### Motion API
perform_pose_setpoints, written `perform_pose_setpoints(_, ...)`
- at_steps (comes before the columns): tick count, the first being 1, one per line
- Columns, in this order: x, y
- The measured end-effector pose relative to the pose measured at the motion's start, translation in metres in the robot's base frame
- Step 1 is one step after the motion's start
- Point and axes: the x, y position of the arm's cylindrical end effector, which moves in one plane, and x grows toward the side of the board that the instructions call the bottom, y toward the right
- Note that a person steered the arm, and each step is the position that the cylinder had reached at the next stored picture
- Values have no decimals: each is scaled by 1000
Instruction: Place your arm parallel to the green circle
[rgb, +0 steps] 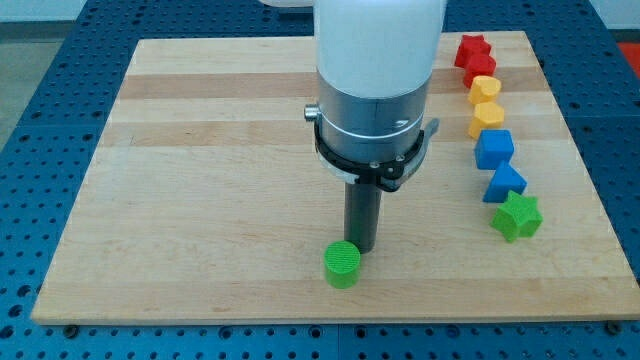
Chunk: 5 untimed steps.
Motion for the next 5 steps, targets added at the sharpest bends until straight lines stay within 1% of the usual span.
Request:
perform_pose_setpoints(1, 0, -1)
perform_pose_setpoints(2, -13, 4)
perform_pose_setpoints(3, -43, 47)
perform_pose_setpoints(4, -36, 55)
perform_pose_setpoints(5, -11, 68)
